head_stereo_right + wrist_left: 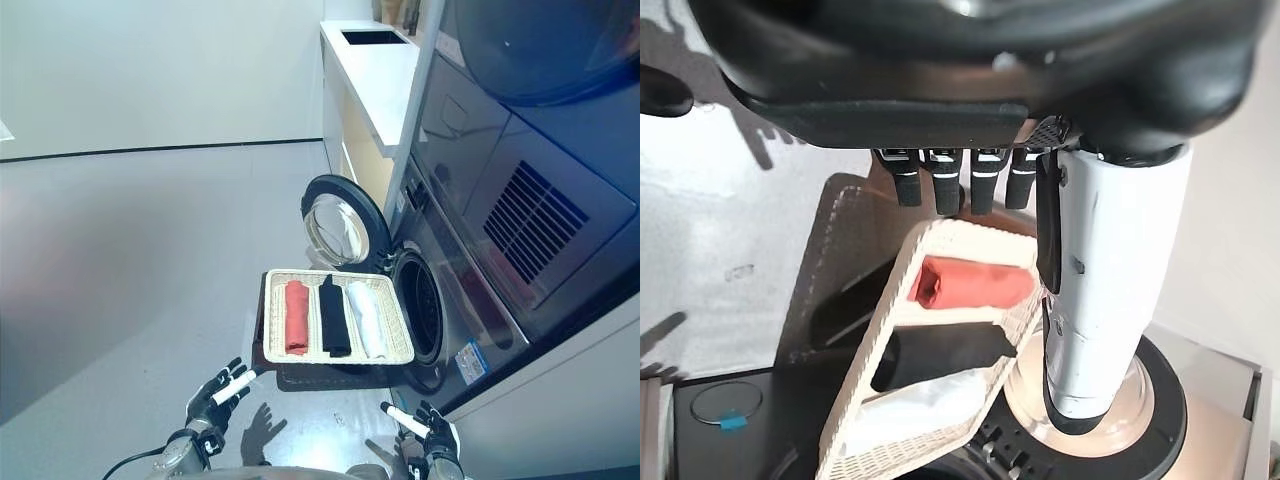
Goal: Pick up the clothes and place them into the washing machine
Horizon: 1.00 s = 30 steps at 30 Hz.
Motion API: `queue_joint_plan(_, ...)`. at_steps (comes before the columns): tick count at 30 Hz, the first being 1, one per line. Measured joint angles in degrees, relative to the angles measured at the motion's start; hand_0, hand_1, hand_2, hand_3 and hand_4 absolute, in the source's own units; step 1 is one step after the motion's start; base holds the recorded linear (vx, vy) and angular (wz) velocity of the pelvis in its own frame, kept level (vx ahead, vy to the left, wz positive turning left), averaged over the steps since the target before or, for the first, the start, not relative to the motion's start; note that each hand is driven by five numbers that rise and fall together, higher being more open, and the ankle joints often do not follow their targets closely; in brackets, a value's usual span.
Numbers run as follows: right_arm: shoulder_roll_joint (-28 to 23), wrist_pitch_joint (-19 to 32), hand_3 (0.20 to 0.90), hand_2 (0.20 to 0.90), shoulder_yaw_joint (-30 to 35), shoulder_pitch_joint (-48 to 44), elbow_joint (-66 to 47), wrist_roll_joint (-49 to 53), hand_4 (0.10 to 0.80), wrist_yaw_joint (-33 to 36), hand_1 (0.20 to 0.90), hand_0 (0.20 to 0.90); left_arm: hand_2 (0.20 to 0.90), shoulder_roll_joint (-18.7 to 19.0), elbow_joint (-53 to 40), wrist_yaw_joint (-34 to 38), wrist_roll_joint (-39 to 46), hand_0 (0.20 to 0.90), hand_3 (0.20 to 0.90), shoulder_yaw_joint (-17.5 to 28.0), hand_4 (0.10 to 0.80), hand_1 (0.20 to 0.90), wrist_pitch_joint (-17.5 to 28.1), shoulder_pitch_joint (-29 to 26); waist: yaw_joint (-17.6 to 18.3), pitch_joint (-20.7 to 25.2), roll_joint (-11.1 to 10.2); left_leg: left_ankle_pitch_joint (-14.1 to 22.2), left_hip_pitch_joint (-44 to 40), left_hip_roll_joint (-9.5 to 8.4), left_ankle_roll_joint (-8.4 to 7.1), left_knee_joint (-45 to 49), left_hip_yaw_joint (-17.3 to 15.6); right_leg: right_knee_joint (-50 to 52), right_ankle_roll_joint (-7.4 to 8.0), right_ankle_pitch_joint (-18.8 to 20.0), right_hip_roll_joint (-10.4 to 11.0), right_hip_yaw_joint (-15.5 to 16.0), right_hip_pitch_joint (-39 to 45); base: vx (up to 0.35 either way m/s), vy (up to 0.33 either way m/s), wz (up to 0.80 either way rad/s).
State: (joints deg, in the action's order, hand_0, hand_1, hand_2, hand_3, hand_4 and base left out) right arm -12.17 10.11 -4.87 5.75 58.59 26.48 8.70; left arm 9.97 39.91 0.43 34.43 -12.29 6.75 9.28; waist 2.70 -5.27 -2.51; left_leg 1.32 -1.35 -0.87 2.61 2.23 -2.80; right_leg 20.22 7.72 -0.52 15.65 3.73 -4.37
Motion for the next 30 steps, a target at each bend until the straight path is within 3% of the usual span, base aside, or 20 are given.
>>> queue_joint_plan(2,0.4,-0.1,0.900,0.900,-0.1,0.0,0.3,0.3,0.800,-0.2,0.900,0.900,0.900,0.7,0.0,0.2,0.0,0.900,0.900,0.5,0.800,0.900,0.1,0.2,-0.3,-0.1,0.6,0.0,-0.1,0.32,1.25,-0.8,1.2,5.8,-1.56,-0.7,0.5,0.5,-4.2,0.257,-0.022,0.13)
queue_joint_plan(3,0.7,-0.1,0.900,0.900,-0.1,0.0,0.3,1.1,0.800,-0.2,0.900,0.900,0.900,1.5,0.0,0.3,0.0,0.900,0.900,0.5,0.800,0.900,0.0,0.3,0.1,-0.2,0.6,-0.1,-0.1,0.28,1.66,-0.8,1.9,4.6,-1.27,-1.2,-0.2,0.4,-5.2,0.338,-0.077,0.22)
queue_joint_plan(5,0.8,0.0,0.900,0.900,-0.1,-0.4,0.5,1.9,0.800,-0.1,0.900,0.900,0.900,2.7,0.0,0.6,0.0,0.900,0.900,0.6,0.800,0.900,0.0,0.7,1.2,-0.3,0.6,-0.2,1.1,0.29,1.97,-0.8,3.6,-4.6,0.13,-1.6,-1.9,0.3,-5.6,0.204,-0.059,0.31)
queue_joint_plan(7,0.8,0.0,0.900,0.900,0.1,-0.8,0.9,2.3,0.800,-0.1,0.900,0.900,0.900,3.2,0.1,0.8,0.0,0.900,0.900,1.1,0.800,0.900,0.0,0.7,1.8,-0.5,0.6,-0.3,1.5,0.21,2.14,-0.9,4.0,-11.0,2.05,-0.4,-2.3,0.3,-6.5,0.240,-0.045,0.21)
queue_joint_plan(9,1.2,0.0,0.900,0.900,0.4,-0.9,1.4,2.7,0.800,0.0,0.900,0.900,0.900,3.2,0.1,0.9,0.0,0.900,0.900,2.6,0.800,0.900,0.1,1.1,2.5,-1.0,0.5,-0.3,1.8,0.36,2.06,-1.2,4.9,-18.7,4.70,1.7,-2.9,0.3,-6.4,0.244,-0.053,0.34)
queue_joint_plan(11,1.8,-0.1,0.900,0.900,0.6,-0.3,1.8,3.2,0.800,0.0,0.900,0.900,0.900,3.3,0.2,0.9,0.0,0.900,0.900,2.6,0.800,0.900,0.1,1.5,3.1,-0.7,-0.3,0.3,1.3,0.36,1.07,-2.7,6.9,-18.9,4.96,1.4,-3.6,0.3,-6.0,0.185,-0.084,0.56)
queue_joint_plan(12,2.4,-0.1,0.900,0.900,0.7,0.5,1.9,3.2,0.800,0.1,0.900,0.900,0.900,4.0,0.1,0.8,0.0,0.900,0.900,2.5,0.800,0.900,0.3,2.0,3.2,0.0,-1.6,-0.1,0.3,-0.03,-0.29,-4.4,7.3,-19.4,4.15,0.7,-3.7,0.1,-5.7,0.157,-0.108,0.74)
queue_joint_plan(13,2.2,-0.1,0.900,0.900,0.9,0.8,2.0,3.2,0.800,0.1,0.900,0.900,0.900,2.9,0.4,1.0,0.1,0.900,0.900,2.5,0.800,0.900,0.2,1.5,4.2,-1.1,-1.5,0.5,0.8,0.23,-1.95,-0.6,7.5,-19.3,3.58,3.8,-3.9,0.4,-4.6,0.148,-0.129,0.66)
queue_joint_plan(14,1.4,-0.1,0.900,0.900,0.9,0.9,1.9,3.2,0.800,0.1,0.900,0.900,0.900,1.3,0.4,0.9,0.1,0.900,0.900,2.0,0.800,0.900,0.0,2.1,4.0,-1.7,-0.8,4.8,1.2,1.23,-3.10,6.7,7.5,-18.5,2.52,4.6,-4.7,0.6,-3.9,0.145,-0.160,0.46)
queue_joint_plan(15,0.7,-0.1,0.900,0.900,0.9,1.6,1.2,3.2,0.800,0.0,0.900,0.900,0.900,-0.3,0.3,0.8,0.1,0.900,0.900,1.9,0.800,0.900,-0.1,3.3,3.9,-1.0,0.4,8.7,0.5,2.41,-3.37,8.5,7.8,-17.6,1.18,5.4,-5.7,1.9,-3.2,0.131,-0.191,0.02)
queue_joint_plan(16,0.7,-0.1,0.900,0.900,0.5,1.4,1.0,3.2,0.800,0.0,0.900,0.900,0.900,-1.1,0.5,0.9,0.1,0.900,0.900,2.0,0.800,0.900,-0.2,4.3,3.6,-0.4,0.1,9.5,-0.7,3.13,-3.49,8.1,7.6,-16.2,-0.73,6.7,-6.3,2.0,-3.0,0.086,-0.138,-0.08)
queue_joint_plan(17,0.7,-0.1,0.900,0.900,0.4,1.4,1.0,3.2,0.800,0.0,0.900,0.900,0.900,-1.2,0.5,0.9,0.1,0.900,0.900,1.9,0.800,0.900,-0.2,4.7,3.4,0.2,1.0,9.6,-1.0,3.64,-3.75,7.0,7.9,-15.4,-0.96,6.8,-6.7,2.1,-3.1,0.115,-0.180,0.00)
queue_joint_plan(18,0.7,0.0,0.900,0.900,0.4,1.4,0.9,3.2,0.800,0.0,0.900,0.900,0.900,-1.2,0.5,0.9,0.1,0.900,0.900,1.7,0.800,0.900,-0.2,4.6,3.4,1.1,0.1,9.5,-1.1,4.42,-4.30,5.9,8.0,-14.9,-2.12,5.7,-7.3,2.6,-4.0,0.094,-0.147,0.02)
queue_joint_plan(20,0.6,0.0,0.900,0.900,0.3,0.7,1.0,3.2,0.800,0.1,0.900,0.900,0.900,-1.0,0.7,1.1,0.4,0.900,0.900,1.9,0.800,0.900,-0.1,3.7,3.6,1.7,0.6,8.9,-0.9,6.40,-5.27,4.2,8.4,-14.5,-3.18,4.8,-8.7,4.0,-4.5,0.088,-0.159,0.17)
queue_joint_plan(23,0.1,0.0,0.900,0.900,0.2,-0.4,0.9,3.3,0.800,0.2,0.900,0.900,0.900,-0.8,0.7,2.1,1.4,0.900,0.900,1.7,0.800,0.900,-0.1,1.5,4.2,1.8,1.2,7.7,-1.2,8.89,-6.58,2.1,9.4,-13.7,-4.33,3.8,-10.4,6.5,-4.3,0.049,-0.116,0.25)
queue_joint_plan(26,-0.3,0.4,0.900,0.900,-0.2,-1.7,1.0,3.5,0.800,0.4,0.900,0.900,0.900,-0.7,0.9,2.1,1.4,0.900,0.900,-0.3,0.800,0.900,0.0,-1.6,4.6,1.9,1.7,6.4,-1.4,9.55,-7.14,0.8,9.4,-12.8,-4.56,2.7,-10.5,8.1,-4.5,0.033,-0.092,0.28)
queue_joint_plan(30,-0.3,1.4,0.900,0.900,-0.3,-3.5,0.8,3.7,0.800,0.3,0.900,0.900,0.900,-0.6,0.9,2.1,1.5,0.900,0.900,-0.2,0.800,0.900,0.2,-3.0,4.7,2.1,2.9,6.0,-1.7,10.17,-7.50,-0.7,9.0,-12.4,-4.65,2.0,-11.1,8.0,-5.4,0.038,-0.102,-0.02)
